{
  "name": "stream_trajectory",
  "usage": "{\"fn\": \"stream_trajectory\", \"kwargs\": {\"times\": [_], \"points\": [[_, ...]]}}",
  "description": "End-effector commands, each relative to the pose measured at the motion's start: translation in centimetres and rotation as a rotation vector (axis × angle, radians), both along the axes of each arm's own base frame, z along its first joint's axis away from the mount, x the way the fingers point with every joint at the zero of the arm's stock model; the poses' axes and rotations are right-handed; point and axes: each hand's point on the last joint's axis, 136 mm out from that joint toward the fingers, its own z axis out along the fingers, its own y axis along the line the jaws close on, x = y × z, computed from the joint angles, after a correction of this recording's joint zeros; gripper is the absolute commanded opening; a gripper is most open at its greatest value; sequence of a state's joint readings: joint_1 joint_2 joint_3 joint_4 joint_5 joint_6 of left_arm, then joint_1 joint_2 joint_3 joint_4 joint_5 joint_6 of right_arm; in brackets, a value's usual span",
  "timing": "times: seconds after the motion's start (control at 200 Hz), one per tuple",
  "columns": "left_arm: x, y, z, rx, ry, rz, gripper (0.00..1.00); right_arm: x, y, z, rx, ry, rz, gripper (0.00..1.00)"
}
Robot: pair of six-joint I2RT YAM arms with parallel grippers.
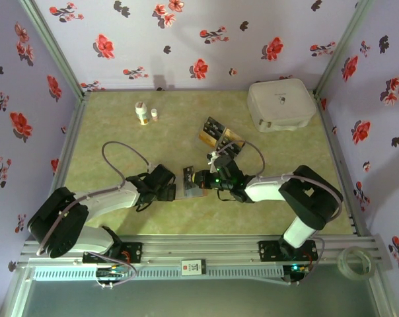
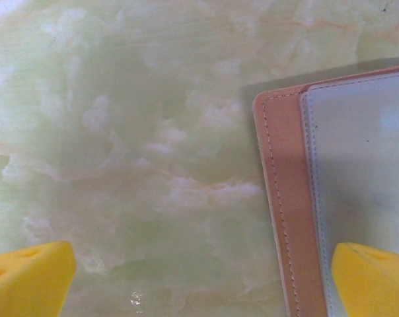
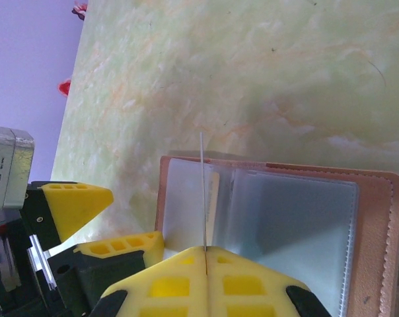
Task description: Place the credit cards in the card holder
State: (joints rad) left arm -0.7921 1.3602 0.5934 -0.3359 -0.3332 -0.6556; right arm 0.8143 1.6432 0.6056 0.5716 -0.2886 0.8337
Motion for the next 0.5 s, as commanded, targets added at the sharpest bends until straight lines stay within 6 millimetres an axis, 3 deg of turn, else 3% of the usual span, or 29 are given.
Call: {"fn": "stream_trajectory", "kwargs": {"times": [0.0,0.495], "points": [[-0.6,1.1,-0.4,0.041,0.006,0.022,1.0,0.0,0.6,0.2,0.049,-0.004,0.002,0.0],[-0.7,1.2,-0.5,0.039,0.006,0.024,1.0,0.1,0.5,-1.0,0.066,0.006,-0.012,0.0]]}}
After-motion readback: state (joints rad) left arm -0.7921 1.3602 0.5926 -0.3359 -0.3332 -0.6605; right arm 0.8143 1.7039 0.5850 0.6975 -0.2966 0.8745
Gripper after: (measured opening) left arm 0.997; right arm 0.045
